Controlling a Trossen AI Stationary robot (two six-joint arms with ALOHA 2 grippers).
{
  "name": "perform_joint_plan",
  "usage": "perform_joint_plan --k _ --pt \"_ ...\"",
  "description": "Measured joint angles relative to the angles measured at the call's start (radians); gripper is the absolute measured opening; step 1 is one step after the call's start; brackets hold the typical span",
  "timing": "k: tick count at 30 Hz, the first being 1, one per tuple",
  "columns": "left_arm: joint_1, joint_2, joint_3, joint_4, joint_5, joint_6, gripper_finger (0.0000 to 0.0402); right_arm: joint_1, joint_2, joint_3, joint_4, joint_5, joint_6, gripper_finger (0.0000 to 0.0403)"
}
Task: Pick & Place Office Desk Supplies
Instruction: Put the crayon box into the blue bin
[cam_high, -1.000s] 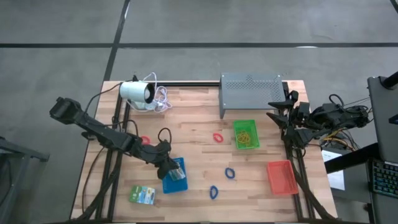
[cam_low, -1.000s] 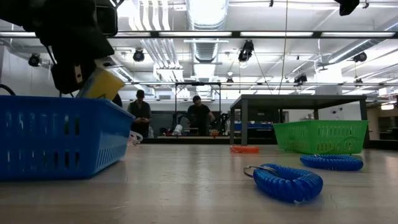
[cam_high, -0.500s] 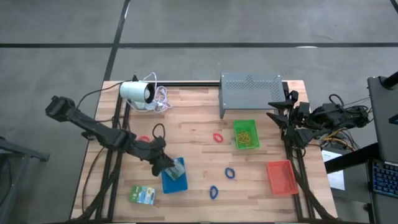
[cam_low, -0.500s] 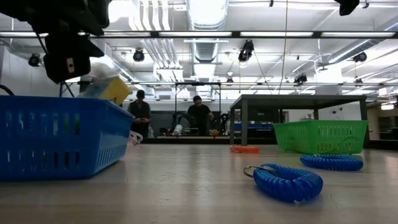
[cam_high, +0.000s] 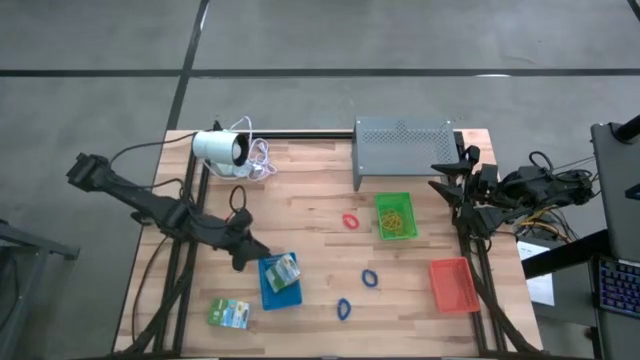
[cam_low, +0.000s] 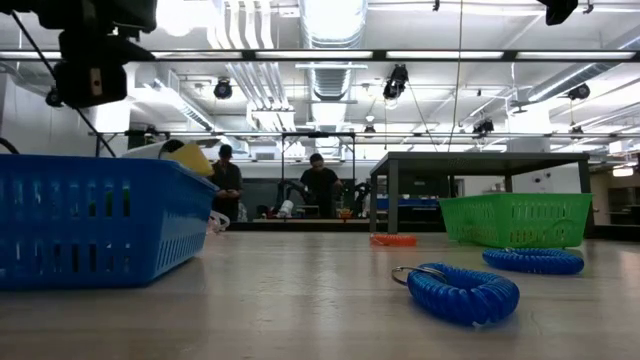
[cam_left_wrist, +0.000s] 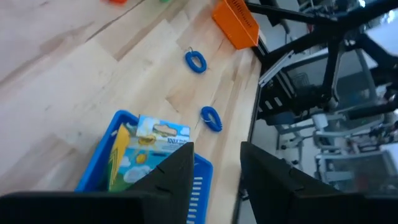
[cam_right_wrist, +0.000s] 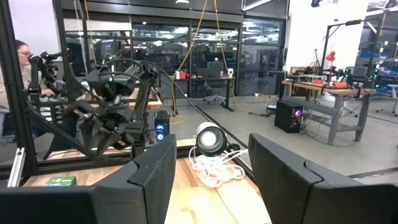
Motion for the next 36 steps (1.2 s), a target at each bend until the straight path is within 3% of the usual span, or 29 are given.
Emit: perform_joint_plan --k 13,18,26,31,36 --pt "-0.133 -0.015 0.002 -0.02 -0.013 -0.268 0.0135 0.0 0.0 0.0 0.0 0.0 0.0 0.0199" --pt "-0.219 0.021 0.074 -0.108 -0.051 -0.284 0.0136 0.0 0.0 0.0 0.0 0.0 0.0 0.0199" --pt "-0.278 0.152 0.256 -0.345 0.076 -0.083 0.0136 0.0 0.0 0.0 0.0 0.0 0.0 0.0199" --pt "-0.299 0.233 0.282 -0.363 0.252 0.052 0.0136 0.0 0.0 0.0 0.0 0.0 0.0 0.0199" --pt "-0.315 0.324 0.282 -0.329 0.344 0.183 0.0134 0.0 0.0 0.0 0.0 0.0 0.0 0.0199"
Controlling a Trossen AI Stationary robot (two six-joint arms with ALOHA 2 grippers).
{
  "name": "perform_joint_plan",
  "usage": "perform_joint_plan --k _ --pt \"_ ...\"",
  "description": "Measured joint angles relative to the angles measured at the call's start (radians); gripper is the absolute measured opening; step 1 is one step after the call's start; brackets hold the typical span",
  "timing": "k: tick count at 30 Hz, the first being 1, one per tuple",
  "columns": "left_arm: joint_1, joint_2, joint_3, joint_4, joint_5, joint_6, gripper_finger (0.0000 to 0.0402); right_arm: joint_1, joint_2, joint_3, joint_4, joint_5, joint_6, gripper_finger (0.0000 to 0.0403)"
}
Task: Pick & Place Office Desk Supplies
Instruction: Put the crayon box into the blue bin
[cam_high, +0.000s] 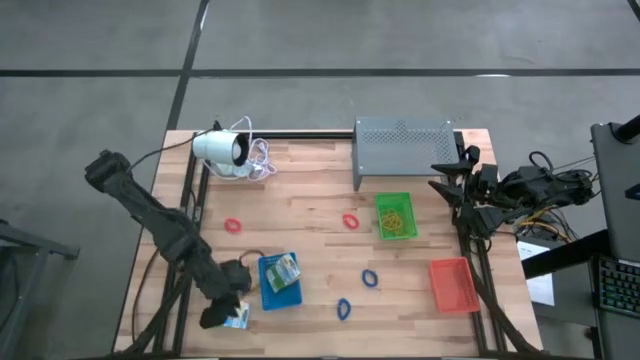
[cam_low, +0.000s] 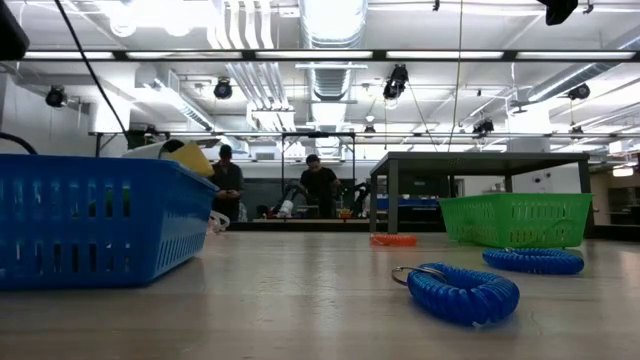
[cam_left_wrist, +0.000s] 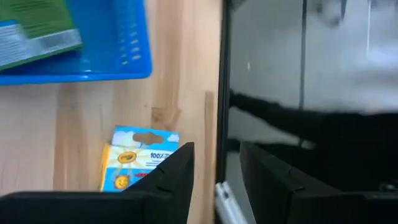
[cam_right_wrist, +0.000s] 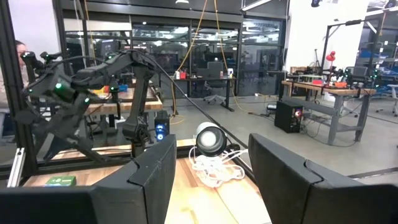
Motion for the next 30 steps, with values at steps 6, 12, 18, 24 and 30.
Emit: perform_joint_plan --k 6,12,18,24,30 --pt "-0.013 0.087 -0.001 0.07 0.024 0.235 0.013 0.0 0.0 0.0 0.0 0.0 0.0 0.0199" --pt "-0.01 0.145 -0.001 0.106 0.022 0.381 0.0129 0.0 0.0 0.0 0.0 0.0 0.0 0.0199" --pt "0.019 0.178 -0.027 0.103 0.067 0.396 0.0129 0.0 0.0 0.0 0.0 0.0 0.0 0.0199" --pt "0.129 0.169 -0.116 0.211 0.161 0.407 0.0129 0.0 0.0 0.0 0.0 0.0 0.0 0.0199" --pt "0.169 0.166 -0.168 0.283 0.192 0.441 0.0129 0.0 0.0 0.0 0.0 0.0 0.0 0.0199"
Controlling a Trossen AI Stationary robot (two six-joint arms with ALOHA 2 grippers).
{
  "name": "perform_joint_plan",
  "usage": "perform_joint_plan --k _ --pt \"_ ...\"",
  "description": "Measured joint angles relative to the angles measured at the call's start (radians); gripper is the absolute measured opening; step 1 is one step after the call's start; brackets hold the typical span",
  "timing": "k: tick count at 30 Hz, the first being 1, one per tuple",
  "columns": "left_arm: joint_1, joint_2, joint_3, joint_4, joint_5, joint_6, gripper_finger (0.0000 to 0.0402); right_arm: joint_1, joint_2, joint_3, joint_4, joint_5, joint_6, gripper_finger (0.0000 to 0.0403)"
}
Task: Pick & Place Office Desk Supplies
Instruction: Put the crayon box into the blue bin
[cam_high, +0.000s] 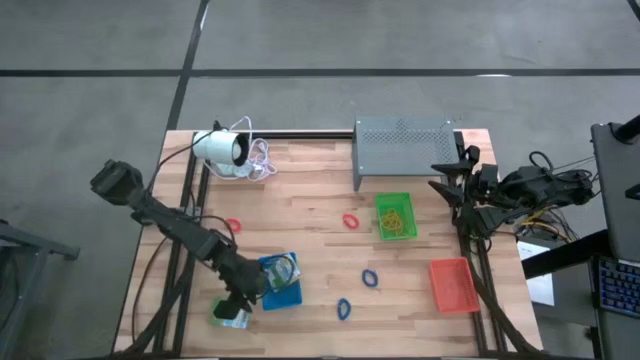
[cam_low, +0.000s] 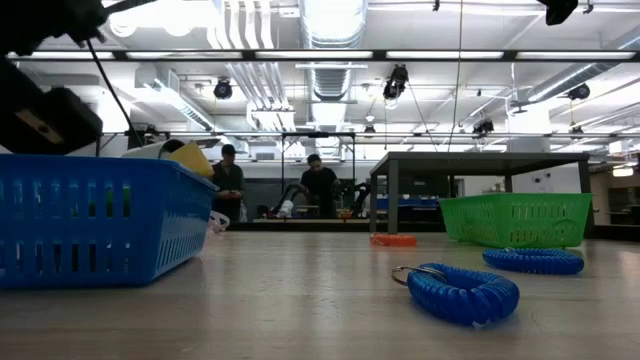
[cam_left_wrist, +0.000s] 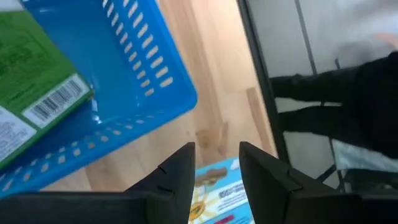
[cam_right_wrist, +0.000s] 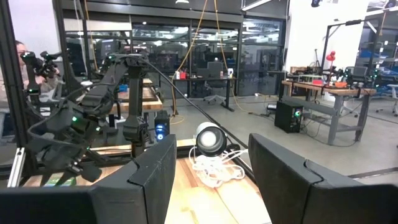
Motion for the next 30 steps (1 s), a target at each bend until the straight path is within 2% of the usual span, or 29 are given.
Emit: perform_joint_plan --k 9,17,25,30 --pt "-0.002 -0.001 -0.059 0.044 -0.021 0.057 0.0129 0.0 0.0 0.0 0.0 0.0 0.0 0.0199" --pt "-0.002 -0.001 -0.103 0.09 -0.018 0.045 0.0129 0.0 0.0 0.0 0.0 0.0 0.0 0.0199" --pt "-0.002 -0.002 -0.166 0.211 -0.012 0.013 0.0129 0.0 0.0 0.0 0.0 0.0 0.0 0.0199" --pt "-0.005 -0.002 -0.183 0.218 -0.008 0.002 0.0129 0.0 0.0 0.0 0.0 0.0 0.0 0.0199"
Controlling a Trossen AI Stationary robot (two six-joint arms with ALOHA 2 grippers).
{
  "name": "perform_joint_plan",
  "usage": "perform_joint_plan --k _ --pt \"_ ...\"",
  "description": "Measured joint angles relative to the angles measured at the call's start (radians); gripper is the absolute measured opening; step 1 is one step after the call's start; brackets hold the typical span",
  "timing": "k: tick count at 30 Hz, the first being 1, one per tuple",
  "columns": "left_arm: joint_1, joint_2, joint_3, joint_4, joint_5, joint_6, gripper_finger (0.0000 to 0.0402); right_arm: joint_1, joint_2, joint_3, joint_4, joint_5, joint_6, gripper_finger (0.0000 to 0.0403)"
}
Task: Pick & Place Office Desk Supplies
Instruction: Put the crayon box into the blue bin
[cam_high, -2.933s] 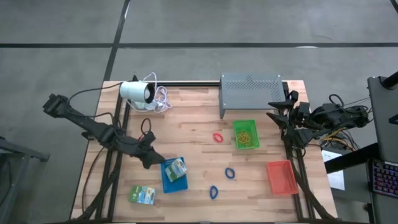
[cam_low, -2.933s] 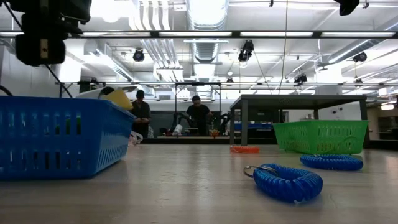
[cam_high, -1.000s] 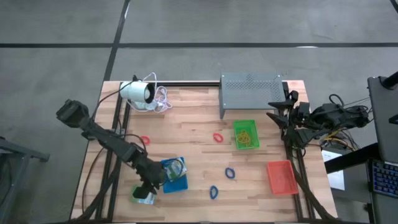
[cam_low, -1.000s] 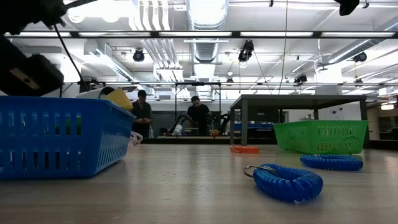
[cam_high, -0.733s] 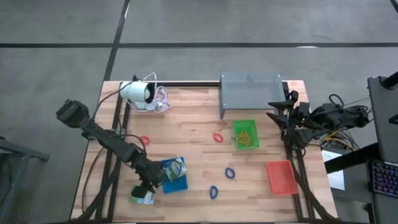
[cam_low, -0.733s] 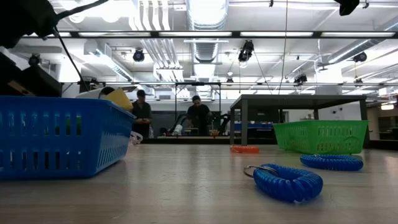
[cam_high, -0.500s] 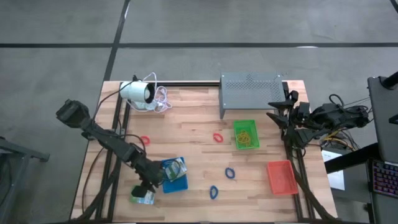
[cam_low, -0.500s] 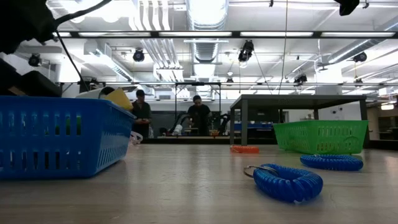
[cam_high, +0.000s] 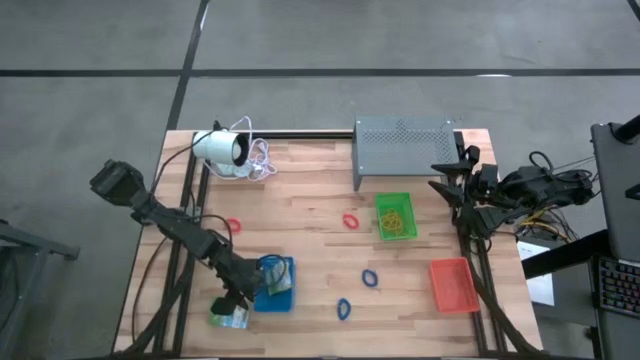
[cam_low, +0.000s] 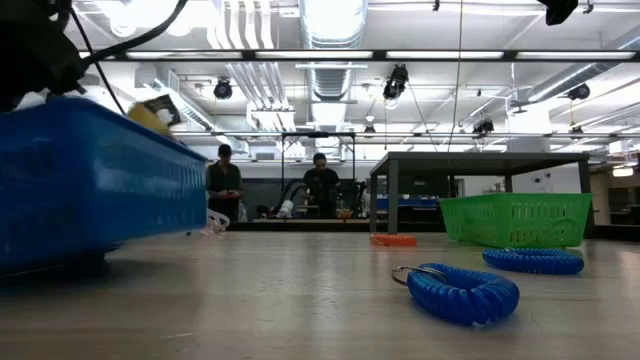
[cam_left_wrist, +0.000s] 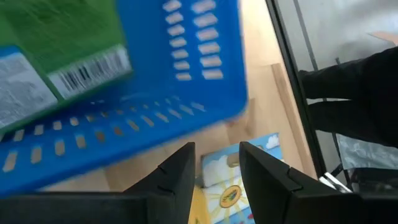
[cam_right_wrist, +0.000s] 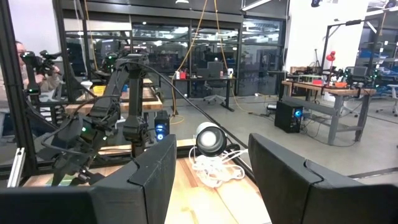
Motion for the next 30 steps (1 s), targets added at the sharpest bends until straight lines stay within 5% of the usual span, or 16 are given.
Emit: perform_joint_plan --k 30 --pt "-0.125 0.0 0.015 -0.003 -0.058 0.012 0.0129 0.0 0.0 0.0 0.0 0.0 0.0 0.0199"
